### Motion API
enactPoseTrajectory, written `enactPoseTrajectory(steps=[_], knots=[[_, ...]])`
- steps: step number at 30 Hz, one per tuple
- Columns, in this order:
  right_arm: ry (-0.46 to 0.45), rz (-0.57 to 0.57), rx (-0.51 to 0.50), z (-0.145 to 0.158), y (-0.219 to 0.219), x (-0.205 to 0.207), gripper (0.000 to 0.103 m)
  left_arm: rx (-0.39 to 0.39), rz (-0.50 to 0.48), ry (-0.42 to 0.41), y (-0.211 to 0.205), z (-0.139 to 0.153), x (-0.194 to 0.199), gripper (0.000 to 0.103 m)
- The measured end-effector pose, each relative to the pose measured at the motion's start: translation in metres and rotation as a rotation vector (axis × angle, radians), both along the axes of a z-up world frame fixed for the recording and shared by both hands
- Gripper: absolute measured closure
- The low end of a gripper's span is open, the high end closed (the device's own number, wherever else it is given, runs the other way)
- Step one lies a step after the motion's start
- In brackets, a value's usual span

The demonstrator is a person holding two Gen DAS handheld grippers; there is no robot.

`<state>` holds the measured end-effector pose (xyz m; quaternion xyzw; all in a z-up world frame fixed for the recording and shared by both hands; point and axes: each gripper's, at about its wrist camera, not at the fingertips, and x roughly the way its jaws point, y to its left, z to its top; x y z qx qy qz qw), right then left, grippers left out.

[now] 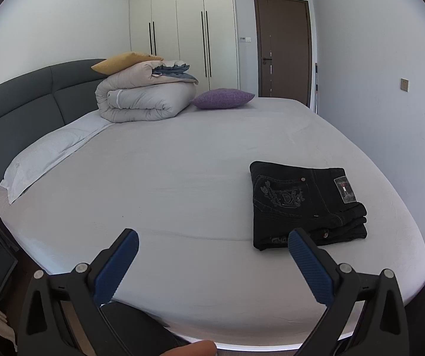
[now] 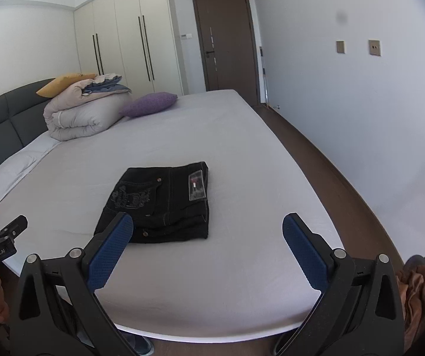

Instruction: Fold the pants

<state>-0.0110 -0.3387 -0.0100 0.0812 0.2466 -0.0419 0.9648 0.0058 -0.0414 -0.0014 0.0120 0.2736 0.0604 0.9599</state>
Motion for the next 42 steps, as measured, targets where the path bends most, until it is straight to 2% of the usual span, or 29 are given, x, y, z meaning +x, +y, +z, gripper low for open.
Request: enactPoseTrajectory(steps=[4,12,27,42], knots=[[0.011,0.007,0.017,-0.008,-0.001,0.006,0.000,-0.014,-0.034,0.046,-0.006,-0.012,0.002,0.000],[0.034,0.069,-0.028,-0.016,0.010,0.015,0.000,-0.041,-0.055,0.118,-0.010,-0.030,0.007,0.000],[0.163,0.113,-0.029,-0.056,0.014,0.043,0.000,-0.034,-0.059,0.175,-0.015,-0.050,0.011,0.000],[0.192,0.121,-0.024,-0.066,0.017,0.052,0.000,-0.036,-0.059,0.196,-0.012,-0.057,0.013,0.000]])
